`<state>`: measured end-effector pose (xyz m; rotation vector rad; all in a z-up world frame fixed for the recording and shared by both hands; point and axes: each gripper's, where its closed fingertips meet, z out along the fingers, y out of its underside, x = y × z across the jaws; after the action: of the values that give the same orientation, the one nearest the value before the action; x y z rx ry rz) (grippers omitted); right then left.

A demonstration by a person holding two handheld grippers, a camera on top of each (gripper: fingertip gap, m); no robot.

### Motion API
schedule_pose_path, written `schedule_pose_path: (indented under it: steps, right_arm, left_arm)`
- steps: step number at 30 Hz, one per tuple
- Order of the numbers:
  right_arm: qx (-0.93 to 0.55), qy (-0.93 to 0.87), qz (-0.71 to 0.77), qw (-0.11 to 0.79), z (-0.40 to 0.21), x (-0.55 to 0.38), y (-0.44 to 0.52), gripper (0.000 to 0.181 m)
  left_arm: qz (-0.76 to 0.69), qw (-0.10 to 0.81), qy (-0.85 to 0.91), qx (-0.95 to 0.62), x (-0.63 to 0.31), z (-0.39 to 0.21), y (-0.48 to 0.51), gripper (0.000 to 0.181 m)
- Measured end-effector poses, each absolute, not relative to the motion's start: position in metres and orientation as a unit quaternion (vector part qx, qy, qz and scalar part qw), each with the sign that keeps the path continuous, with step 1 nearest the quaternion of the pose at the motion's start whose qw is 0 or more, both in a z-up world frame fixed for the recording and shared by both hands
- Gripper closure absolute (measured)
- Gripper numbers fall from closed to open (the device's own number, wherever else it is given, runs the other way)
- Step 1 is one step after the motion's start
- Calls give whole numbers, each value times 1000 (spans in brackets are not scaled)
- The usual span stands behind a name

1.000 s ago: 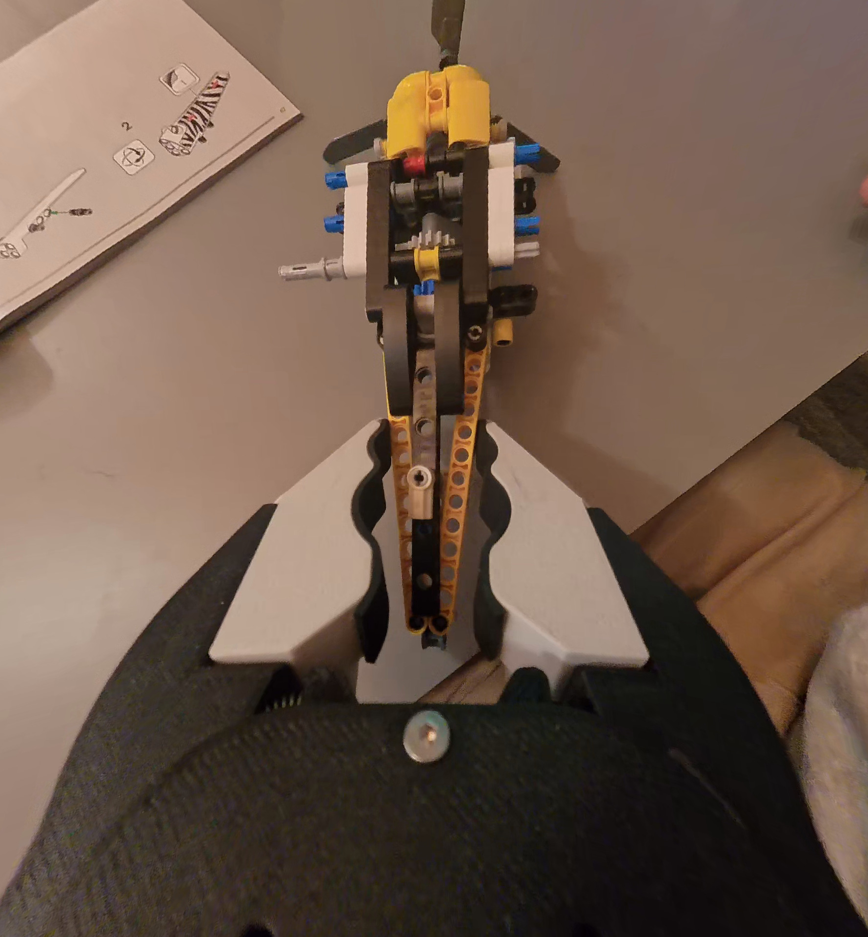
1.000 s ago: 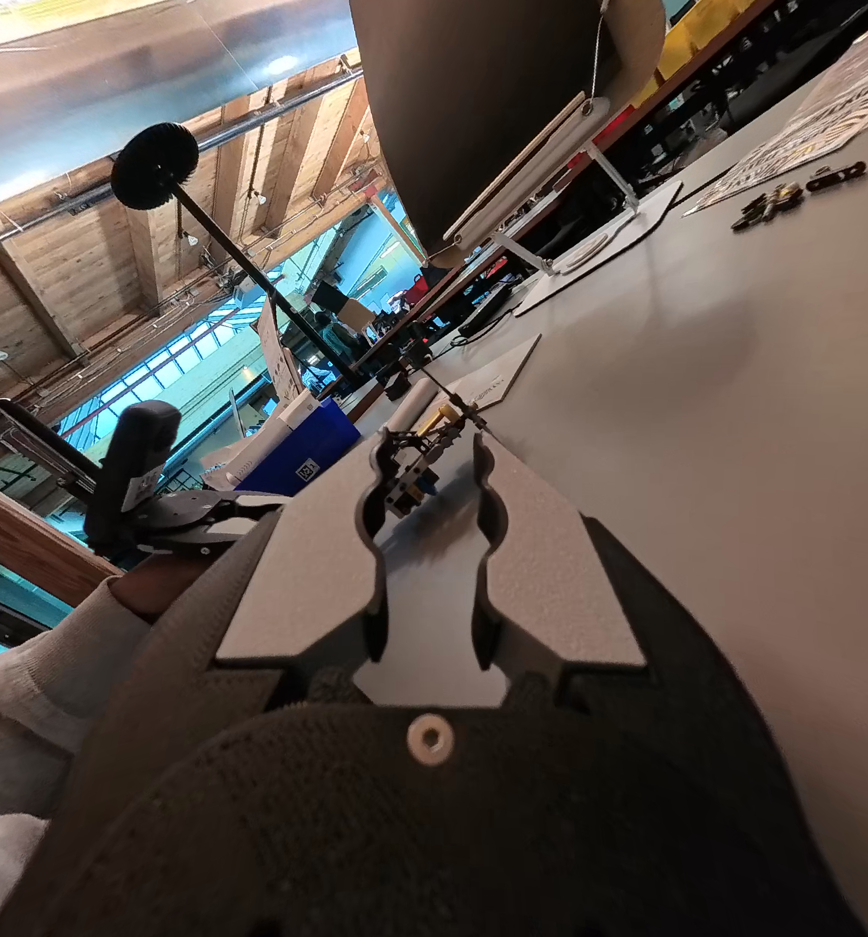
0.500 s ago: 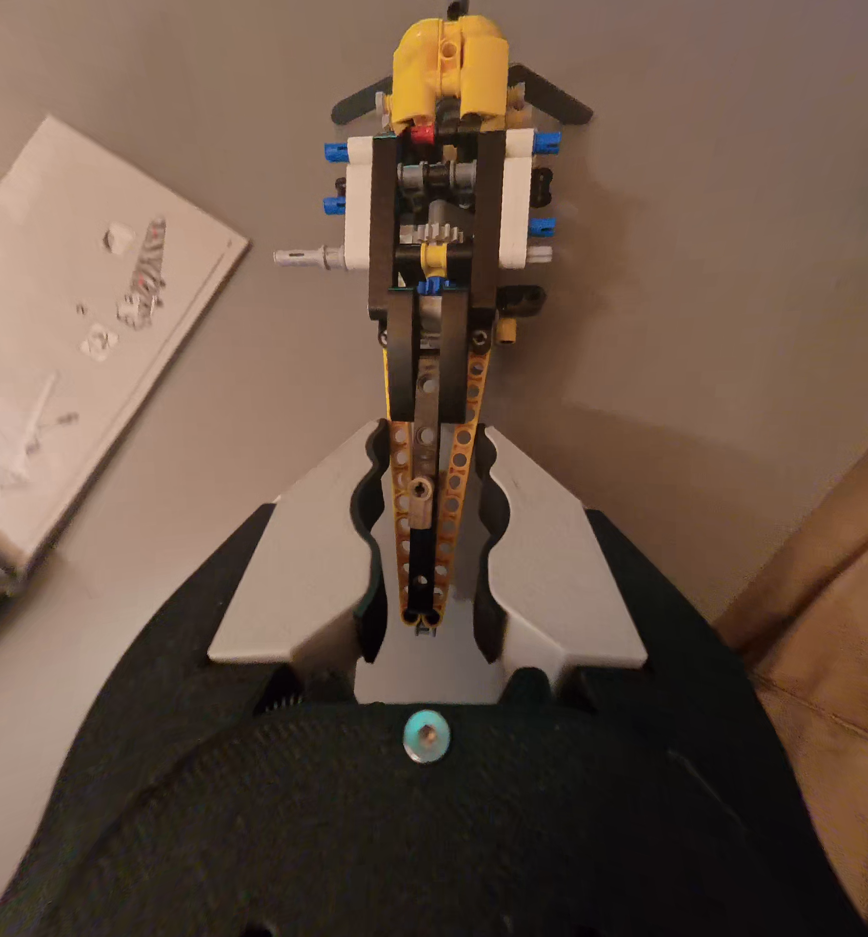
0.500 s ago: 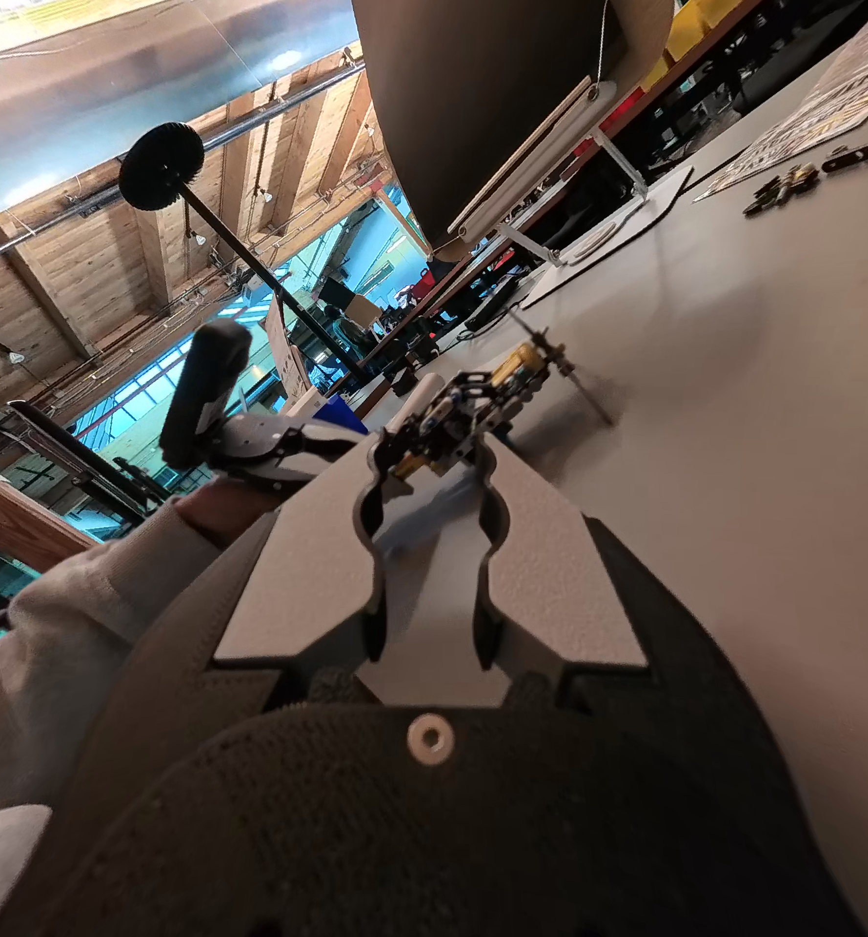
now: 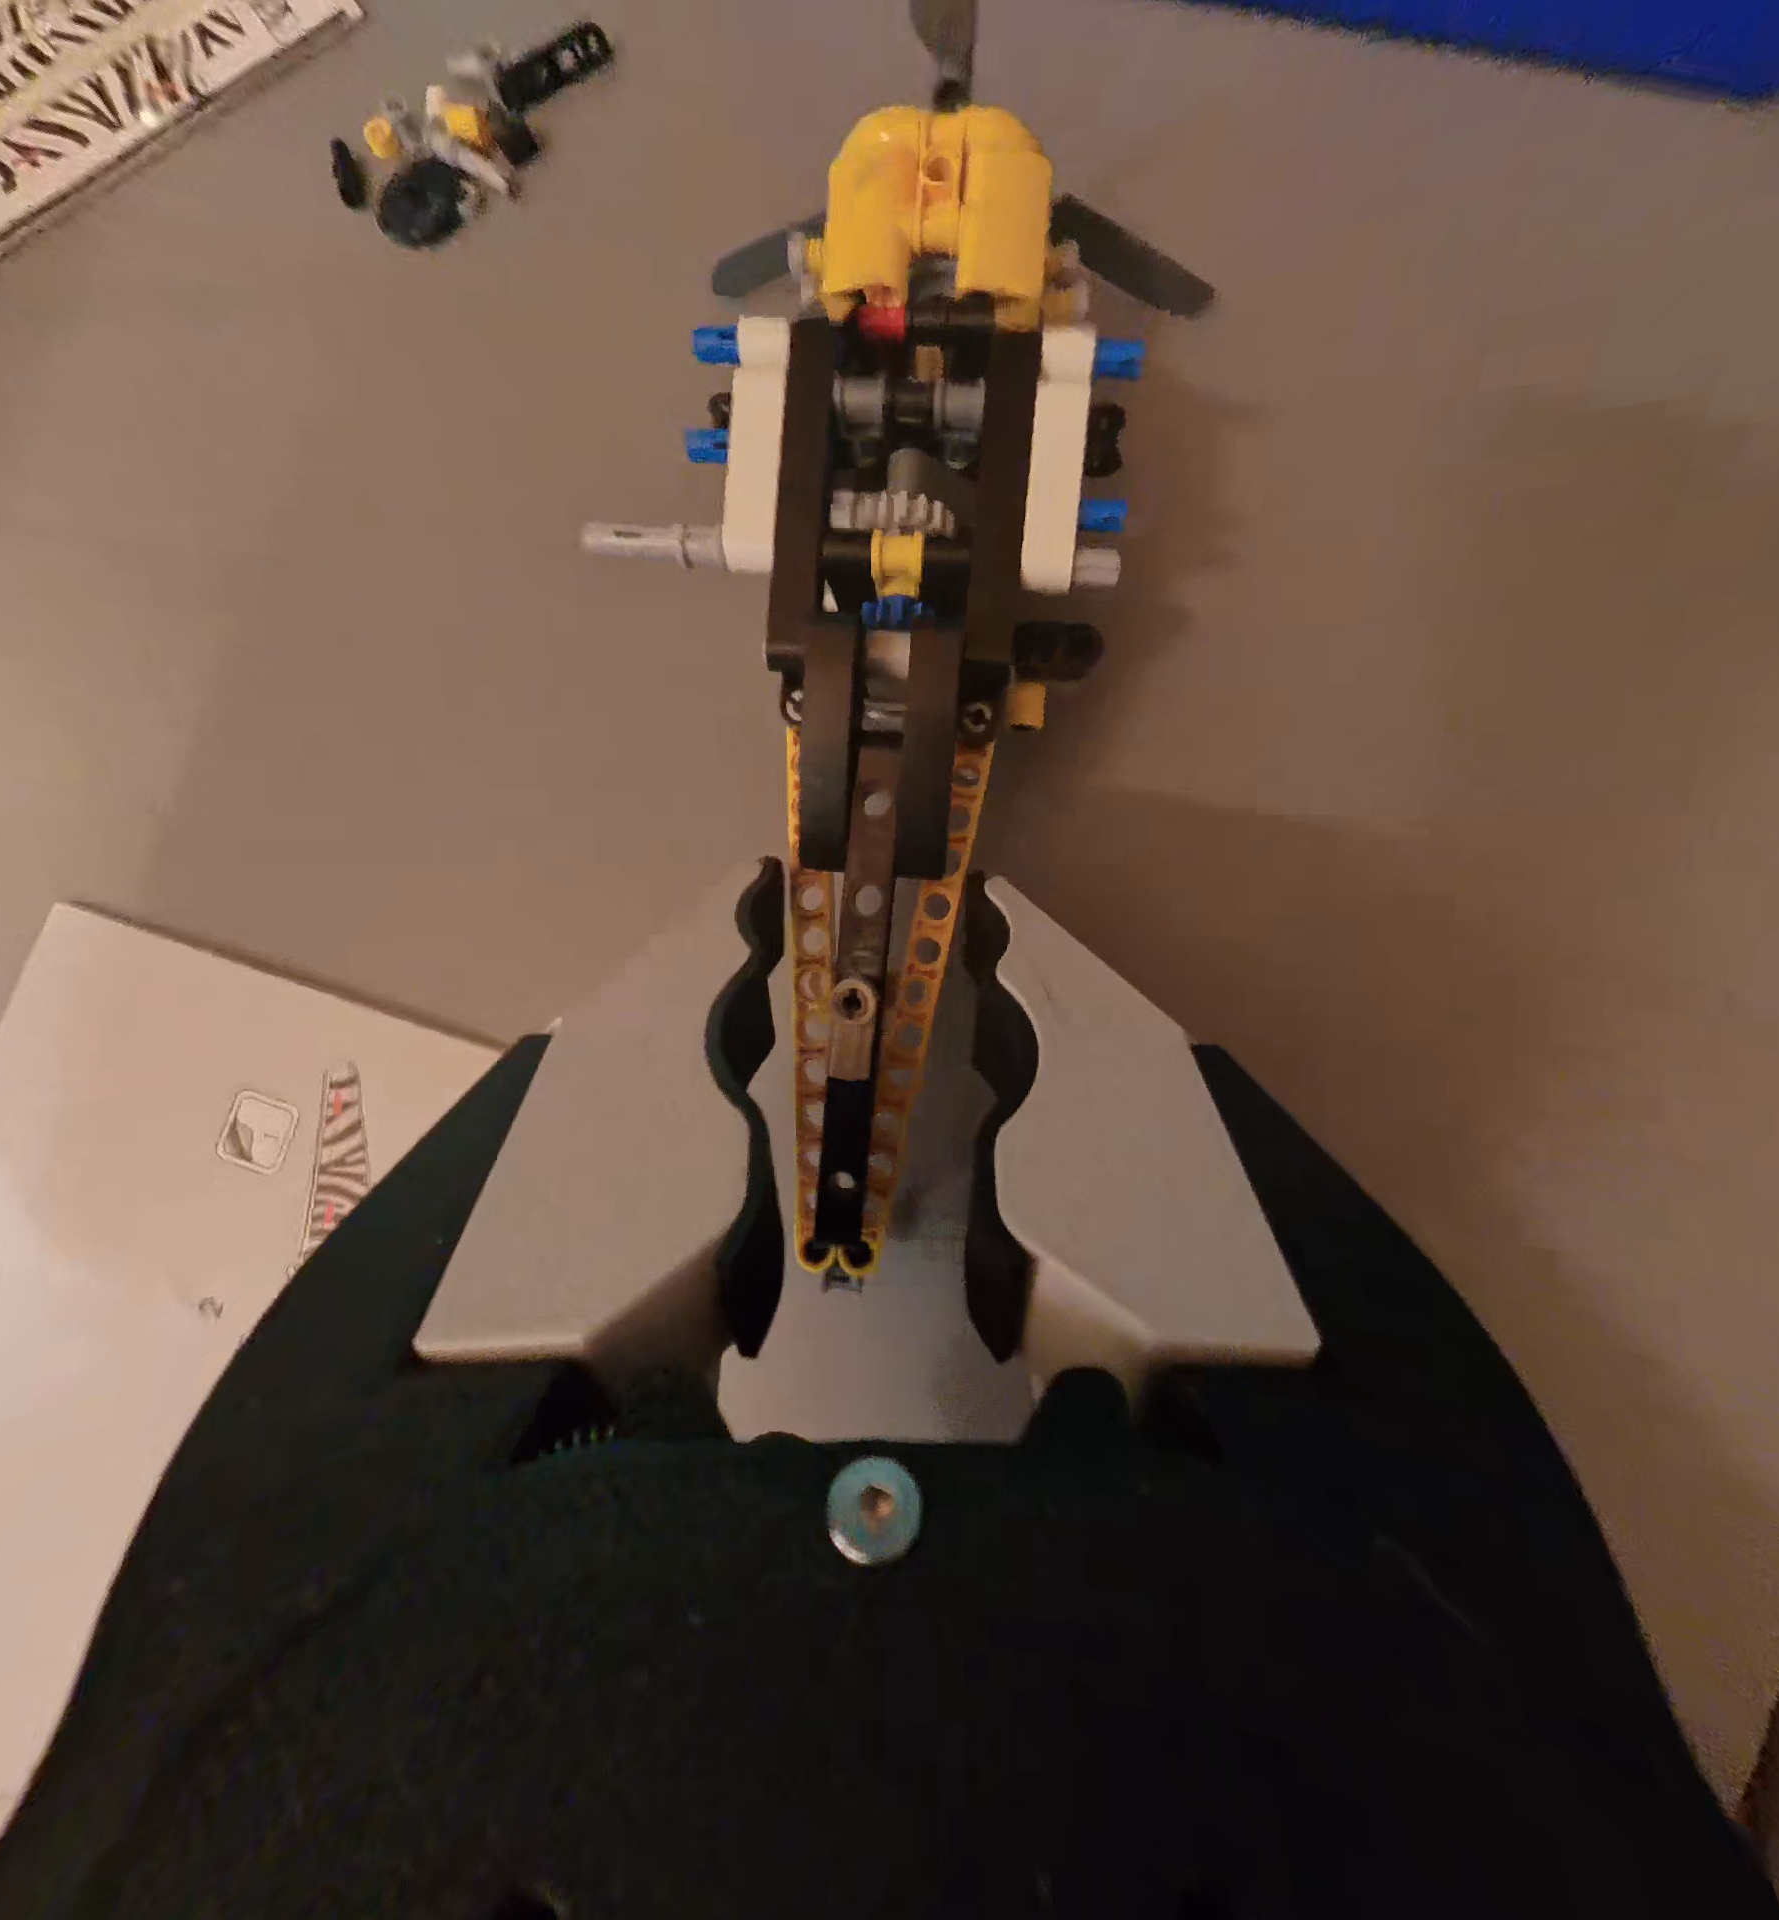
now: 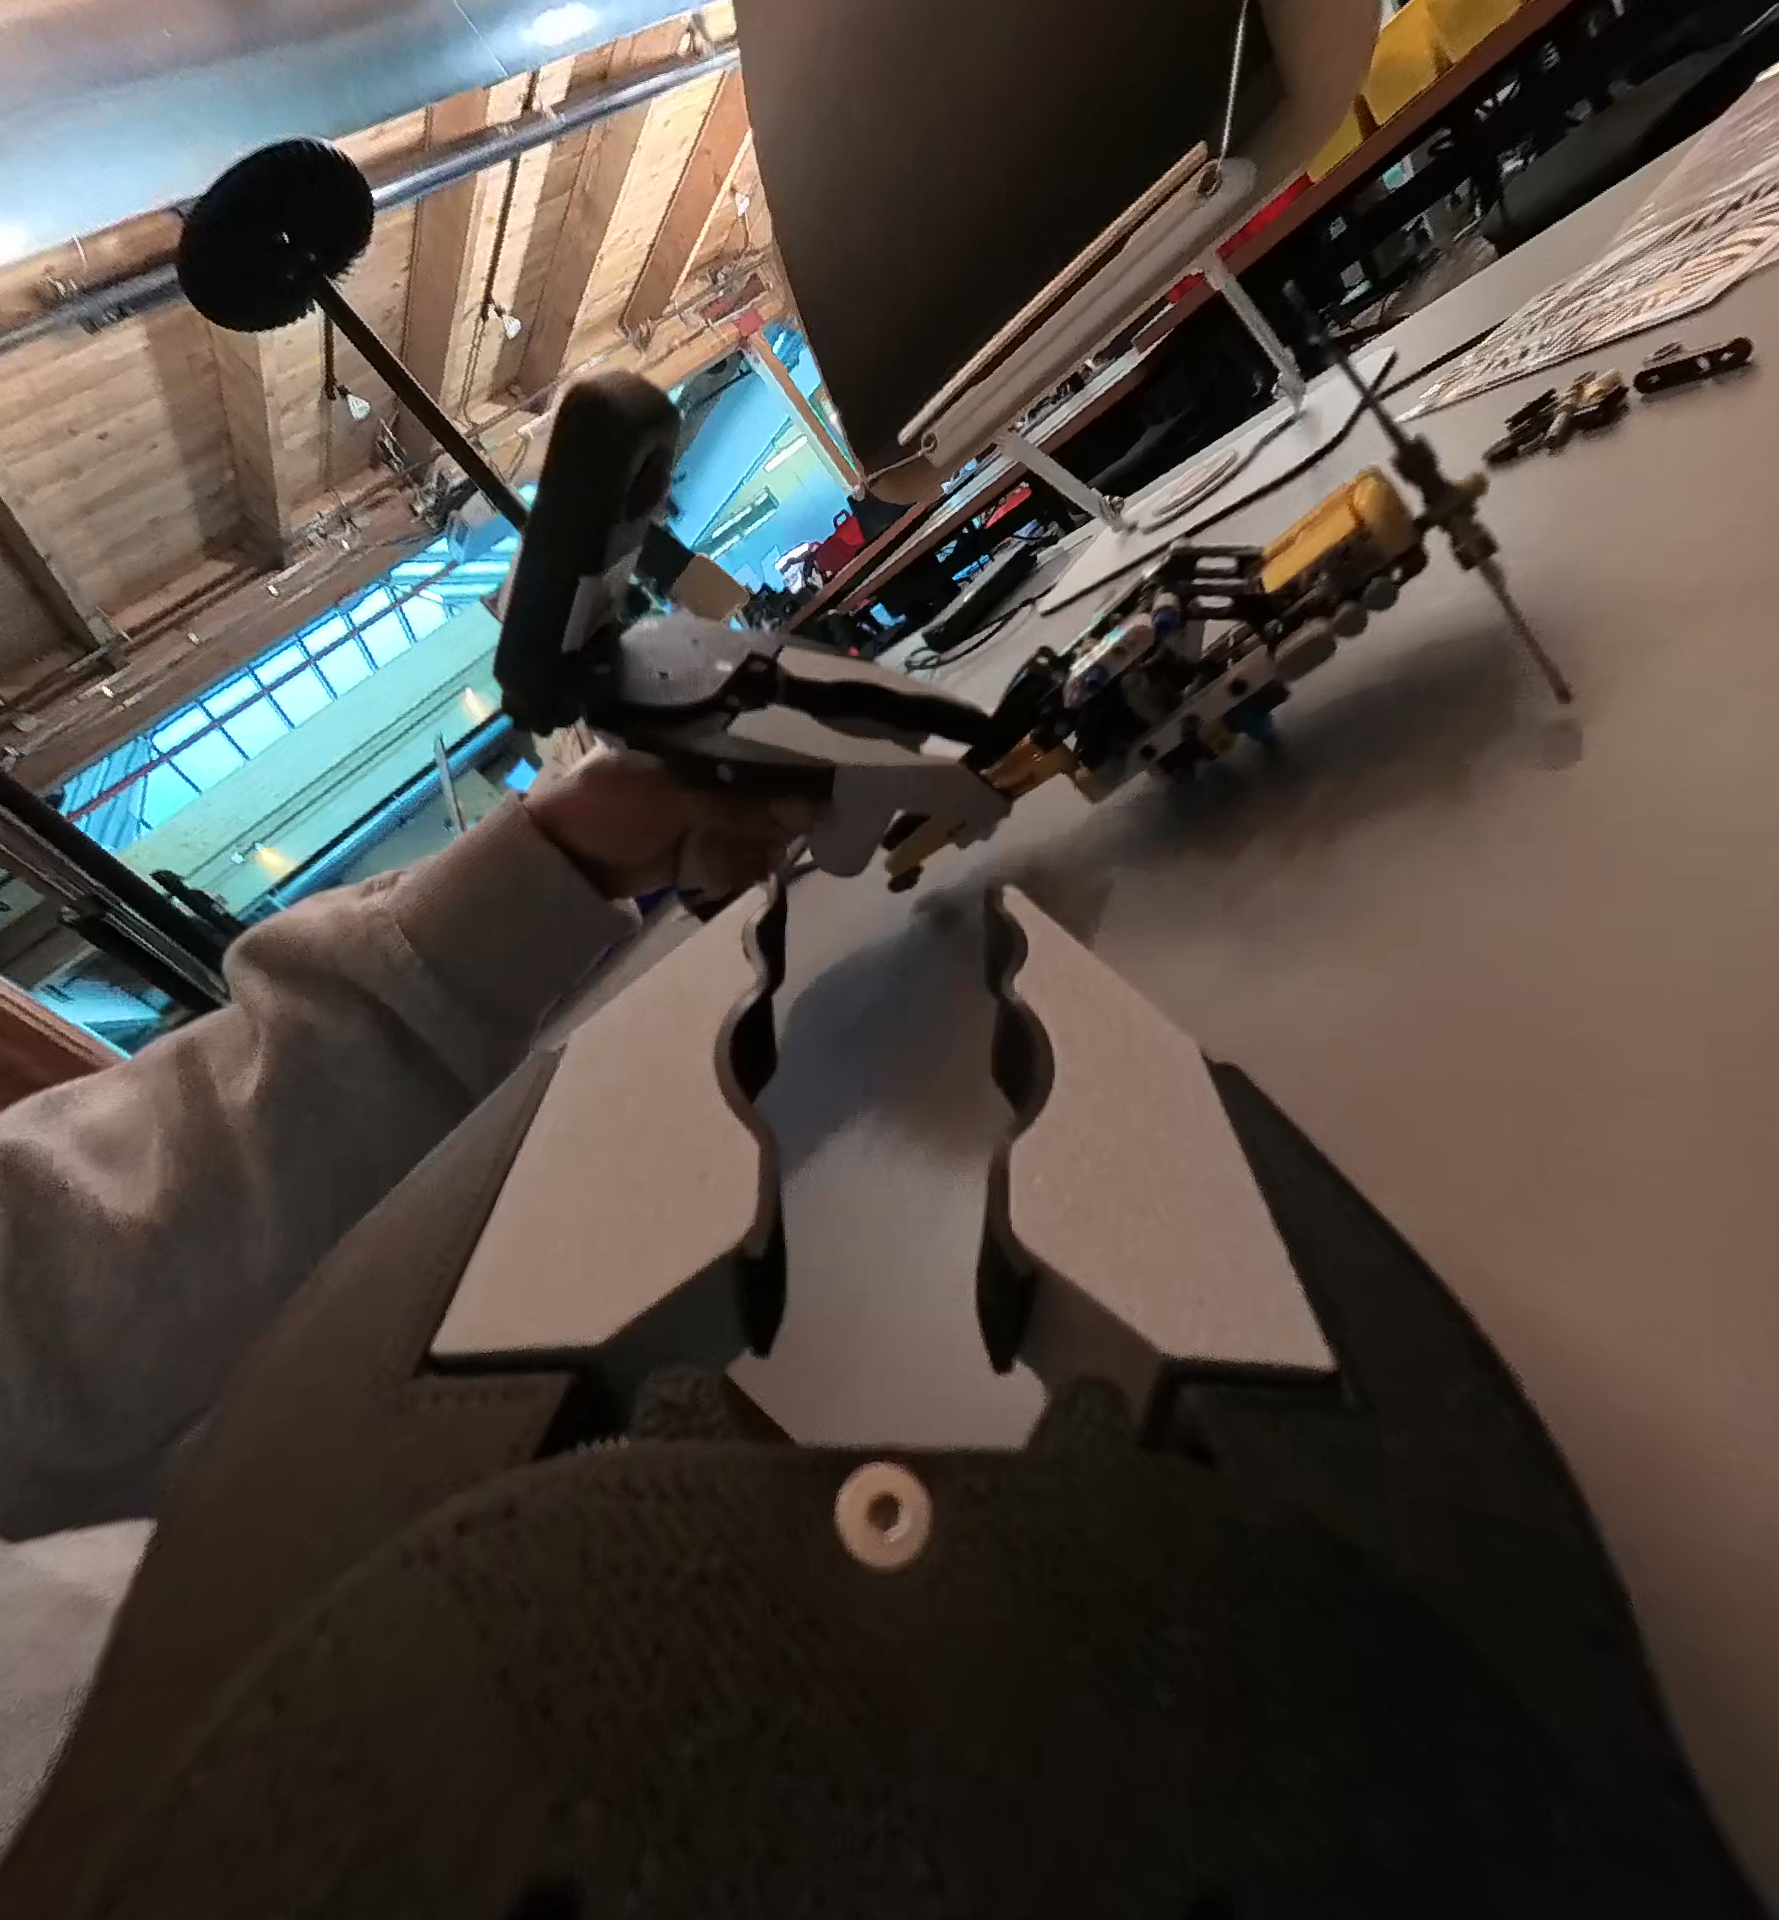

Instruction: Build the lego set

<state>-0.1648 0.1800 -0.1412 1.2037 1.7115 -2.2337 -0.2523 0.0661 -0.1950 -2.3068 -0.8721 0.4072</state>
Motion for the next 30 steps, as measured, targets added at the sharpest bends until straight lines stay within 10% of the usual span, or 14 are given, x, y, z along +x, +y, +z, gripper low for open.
schedule_pose_path:
  steps: [1,17,30]
  right_arm:
    - [390,566,-725,38,-142,-164,178,144]
    - [281,728,-624,-27,-131,-172,40,150]
    - [237,773,-588,-21,-146,-176,-18,150]
  left_arm:
    - [154,332,-338,-867,-255,-190,65,143]
    - [265,505,-533,-625,-174,-155,-164,136]
    - [210,558,-562,-573,-183,-155,-170,134]
